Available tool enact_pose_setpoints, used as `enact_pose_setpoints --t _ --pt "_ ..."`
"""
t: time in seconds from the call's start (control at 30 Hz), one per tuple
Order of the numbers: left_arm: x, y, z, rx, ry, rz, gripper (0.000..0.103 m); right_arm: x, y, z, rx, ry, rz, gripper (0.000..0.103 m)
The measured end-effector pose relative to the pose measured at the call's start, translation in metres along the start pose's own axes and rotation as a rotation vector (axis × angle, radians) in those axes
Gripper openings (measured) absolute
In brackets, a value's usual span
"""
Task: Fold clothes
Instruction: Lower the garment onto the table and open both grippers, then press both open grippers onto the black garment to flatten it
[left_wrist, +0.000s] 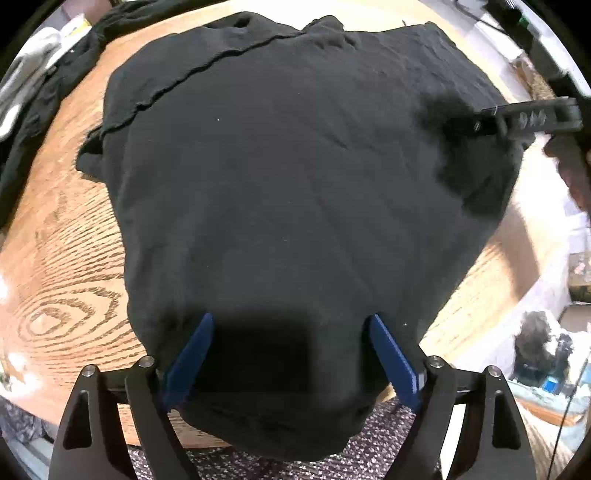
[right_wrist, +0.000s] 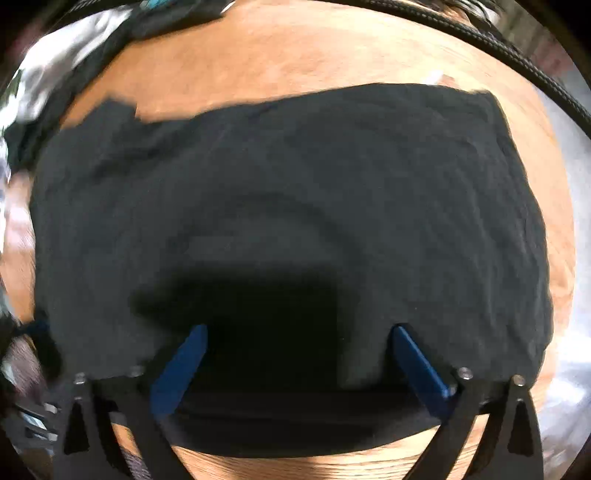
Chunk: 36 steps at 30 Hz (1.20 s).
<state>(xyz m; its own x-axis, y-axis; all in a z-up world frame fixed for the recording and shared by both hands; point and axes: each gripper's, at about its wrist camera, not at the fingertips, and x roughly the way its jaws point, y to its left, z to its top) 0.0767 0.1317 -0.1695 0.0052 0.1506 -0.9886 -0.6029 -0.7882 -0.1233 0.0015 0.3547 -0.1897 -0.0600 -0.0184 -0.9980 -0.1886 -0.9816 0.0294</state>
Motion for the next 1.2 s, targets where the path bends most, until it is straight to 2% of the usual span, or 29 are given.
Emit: enact_pose_setpoints --t 0.17,0.33,0.37,0.43,0.47,0.53,0.57,0.67,0.77,0.9,0.93,1.07,1.2 --pt "-0.01 0.029 -0.004 -0.081 -0.027 -0.158 0.086 0.004 0.003 -0.002 -0.025 0.008 -0.026 0.103" --pt "-0.012 0.054 -0.011 -0.145 -0.098 -0.229 0.087 0.004 0.001 -0.016 -0.023 -0.062 -0.028 0.103" --pt "-0.011 0.049 -0.027 -0.167 -0.112 -0.234 0.087 0.004 0.0 -0.02 -0.022 -0.084 -0.029 0.103" --pt "-0.016 0.044 -0.023 -0.231 -0.133 -0.22 0.087 0.003 0.0 -0.027 -0.021 -0.12 -0.03 0.103" --pt "-0.018 0.05 -0.009 -0.247 -0.162 -0.185 0.087 0.004 -0.001 -0.03 -0.021 -0.138 -0.031 0.103" --pt "-0.025 0.039 0.0 -0.189 -0.219 -0.053 0.087 0.004 -0.002 -0.037 -0.02 -0.174 -0.033 0.103" --pt "-0.026 0.028 0.004 -0.13 -0.22 0.007 0.087 0.004 -0.002 -0.039 -0.022 -0.183 -0.033 0.103" --pt "-0.002 0.006 0.02 -0.049 -0.129 0.05 0.088 0.005 -0.004 -0.041 -0.028 -0.191 -0.033 0.103" --pt "0.003 -0.007 0.016 -0.001 -0.181 0.126 0.092 0.007 -0.007 -0.042 -0.034 -0.185 -0.034 0.103" --pt "0.005 -0.005 0.011 -0.015 -0.227 0.133 0.098 0.008 0.003 -0.032 -0.035 -0.171 -0.035 0.103" --pt "0.006 -0.004 0.01 -0.018 -0.235 0.137 0.103 0.008 0.003 -0.032 -0.035 -0.169 -0.035 0.103" --pt "0.006 0.0 0.004 -0.029 -0.262 0.136 0.103 0.01 0.003 -0.032 -0.036 -0.171 -0.036 0.103" --pt "0.005 0.002 0.001 -0.027 -0.277 0.137 0.103 0.009 -0.012 -0.046 -0.036 -0.175 -0.035 0.103"
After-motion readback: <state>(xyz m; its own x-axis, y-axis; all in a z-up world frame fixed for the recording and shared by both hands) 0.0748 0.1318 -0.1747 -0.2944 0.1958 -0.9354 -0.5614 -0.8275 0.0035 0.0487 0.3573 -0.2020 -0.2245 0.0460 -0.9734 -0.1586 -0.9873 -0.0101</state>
